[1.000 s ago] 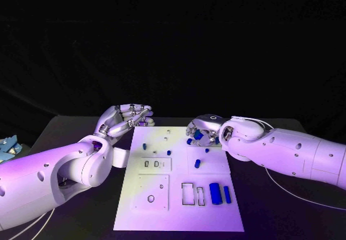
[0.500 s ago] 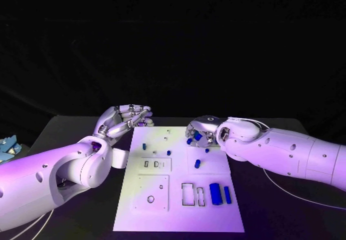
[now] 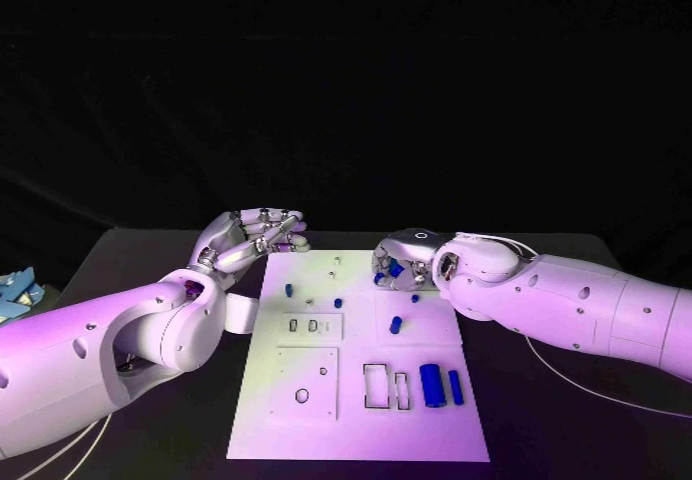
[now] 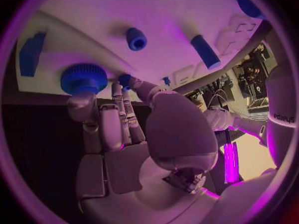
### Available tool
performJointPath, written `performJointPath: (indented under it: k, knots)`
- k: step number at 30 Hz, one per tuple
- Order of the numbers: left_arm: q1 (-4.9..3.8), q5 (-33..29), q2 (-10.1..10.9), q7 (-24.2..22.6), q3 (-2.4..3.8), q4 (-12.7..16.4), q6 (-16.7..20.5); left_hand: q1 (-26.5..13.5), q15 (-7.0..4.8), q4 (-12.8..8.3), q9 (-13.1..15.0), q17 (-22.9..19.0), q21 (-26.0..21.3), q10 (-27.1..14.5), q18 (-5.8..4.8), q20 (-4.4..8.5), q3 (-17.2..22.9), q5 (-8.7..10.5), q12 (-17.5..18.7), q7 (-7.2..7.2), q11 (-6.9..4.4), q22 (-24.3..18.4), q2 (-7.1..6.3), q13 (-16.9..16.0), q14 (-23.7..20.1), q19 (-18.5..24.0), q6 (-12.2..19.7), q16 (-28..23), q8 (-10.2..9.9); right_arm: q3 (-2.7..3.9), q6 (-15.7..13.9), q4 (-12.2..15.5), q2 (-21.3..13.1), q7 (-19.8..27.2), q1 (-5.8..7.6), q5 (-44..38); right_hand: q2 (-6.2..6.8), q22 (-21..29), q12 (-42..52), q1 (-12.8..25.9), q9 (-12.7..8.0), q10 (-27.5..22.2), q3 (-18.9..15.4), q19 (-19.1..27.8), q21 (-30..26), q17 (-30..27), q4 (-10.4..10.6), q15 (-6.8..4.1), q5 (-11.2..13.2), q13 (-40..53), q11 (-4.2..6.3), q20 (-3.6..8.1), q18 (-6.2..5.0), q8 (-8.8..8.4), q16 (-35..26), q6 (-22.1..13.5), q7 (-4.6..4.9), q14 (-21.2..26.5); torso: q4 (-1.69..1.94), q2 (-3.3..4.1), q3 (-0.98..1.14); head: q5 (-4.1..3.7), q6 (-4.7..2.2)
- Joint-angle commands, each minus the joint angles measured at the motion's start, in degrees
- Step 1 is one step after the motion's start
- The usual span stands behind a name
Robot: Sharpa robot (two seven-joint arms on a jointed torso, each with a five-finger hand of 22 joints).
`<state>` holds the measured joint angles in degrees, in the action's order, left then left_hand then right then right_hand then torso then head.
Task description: Assemble the parts on the task board
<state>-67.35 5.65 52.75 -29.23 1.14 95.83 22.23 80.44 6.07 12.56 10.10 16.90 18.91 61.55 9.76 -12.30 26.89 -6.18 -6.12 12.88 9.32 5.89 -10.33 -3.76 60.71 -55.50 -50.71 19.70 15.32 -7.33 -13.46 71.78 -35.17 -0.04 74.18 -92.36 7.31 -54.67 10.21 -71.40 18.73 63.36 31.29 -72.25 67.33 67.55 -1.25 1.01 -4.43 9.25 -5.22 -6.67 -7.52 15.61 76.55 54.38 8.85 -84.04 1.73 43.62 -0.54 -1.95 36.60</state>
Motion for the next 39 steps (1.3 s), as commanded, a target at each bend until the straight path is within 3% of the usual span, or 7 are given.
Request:
performJointPath:
  k: [1, 10, 18, 30, 36, 39]
  knots:
    - [-0.09, -2.03, -0.04, 0.50, 0.05, 0.00, -2.20, -0.36, 0.16, 0.06, -0.02, 0.11, 0.13, -0.19, 0.73, 0.01, 0.35, 0.28, 0.27, 0.28, 0.20, 0.06, -0.12, -0.01, 0.40, -0.33, 0.32, 0.35, -0.33, -0.01, -1.27, -0.19, 0.19, -0.14, -0.14, -0.44, -0.52, 0.05, 0.20, 0.16, 0.17, 0.36, 0.28, -0.35, 0.29, -0.02, 0.07, -0.43, 0.22, 0.06, 0.00, 0.08, 0.60, 0.21, 0.15, 0.33, -0.04, -1.70, 0.14, 0.09, 0.01, -0.03, 0.13]
    - [-0.13, -4.17, -0.04, 1.16, 0.05, -0.19, -3.06, -0.67, 0.21, 0.18, -0.03, 0.26, 0.12, -0.23, 0.72, -0.01, 0.36, 0.27, 0.45, 0.36, 0.26, 0.03, -0.04, -0.02, 0.31, -0.31, 0.44, 0.37, -0.44, -0.02, -1.49, -0.61, 0.62, -0.44, -0.32, -1.27, -0.61, -0.60, 0.58, -0.87, 0.99, 0.77, 1.18, -0.37, 0.69, 0.17, -0.38, -0.74, 0.29, 0.15, 0.37, 0.34, 0.66, 1.00, 0.46, 1.01, -0.46, -1.71, 0.07, 0.16, 0.02, 0.24, 0.32]
    - [-0.22, -4.73, 0.06, 1.33, 0.05, -0.33, -3.31, -0.70, 0.23, 0.17, -0.04, 0.30, 0.11, -0.26, 0.71, -0.02, 0.41, 0.26, 0.52, 0.37, 0.27, 0.02, 0.01, -0.02, 0.23, -0.29, 0.49, 0.35, -0.48, -0.04, -3.47, -0.26, 0.56, -1.91, -0.42, -2.14, 0.27, -0.61, 0.45, -1.50, 1.42, 0.34, 1.98, -0.08, 0.68, -0.10, -1.18, -0.63, -0.47, 0.02, 0.12, 0.38, 0.64, 0.88, 0.47, 0.24, -0.06, -1.61, 0.03, 0.20, -0.02, 0.25, 0.31]
    - [-0.25, -4.88, 0.11, 1.23, 0.05, -0.35, -3.29, -0.72, 0.27, 0.11, -0.06, 0.37, 0.08, -0.33, 0.70, -0.04, 0.48, 0.24, 0.66, 0.41, 0.31, -0.02, 0.05, -0.03, 0.07, -0.23, 0.61, 0.30, -0.57, 0.09, -9.24, 2.43, -0.05, -3.64, -0.35, -2.21, 0.52, -1.20, 0.51, -1.32, 1.77, 0.41, 2.43, -0.22, 1.04, 0.07, -1.16, -0.51, -1.36, -0.04, 0.03, 0.27, 0.72, 1.04, 0.69, 0.33, 0.08, -1.64, 0.08, 0.29, -0.03, 0.43, -0.11]
    - [-0.26, -4.89, 0.06, 1.03, 0.05, -0.43, -3.36, -0.71, 0.29, 0.05, -0.06, 0.42, 0.06, -0.34, 0.69, -0.05, 0.55, 0.23, 0.73, 0.42, 0.33, -0.03, 0.09, -0.03, -0.01, -0.20, 0.64, 0.29, -0.60, 0.33, -12.93, 1.70, 1.31, -4.01, -0.25, -1.46, 0.62, -1.83, 0.73, -1.03, 2.12, 0.85, 2.75, -0.46, 1.46, 0.40, -0.98, -0.55, -2.25, -0.03, 0.10, 0.26, 0.79, 1.29, 1.02, 0.62, 0.06, -1.74, 0.16, 0.37, 0.09, 0.43, -0.22]
    - [-0.26, -4.89, 0.05, 0.98, 0.04, -0.44, -3.35, -0.71, 0.29, 0.05, -0.06, 0.42, 0.06, -0.34, 0.69, -0.05, 0.55, 0.23, 0.73, 0.42, 0.33, -0.03, 0.09, -0.03, -0.01, -0.20, 0.64, 0.29, -0.60, 0.41, -14.09, 0.62, 2.43, -3.96, -0.24, -0.92, 0.59, -1.94, 0.76, -0.96, 2.23, 0.93, 2.88, -0.49, 1.53, 0.39, -0.91, -0.56, -2.55, -0.04, 0.11, 0.26, 0.79, 1.35, 1.05, 0.68, 0.06, -1.73, 0.13, 0.41, 0.04, 0.40, -0.22]
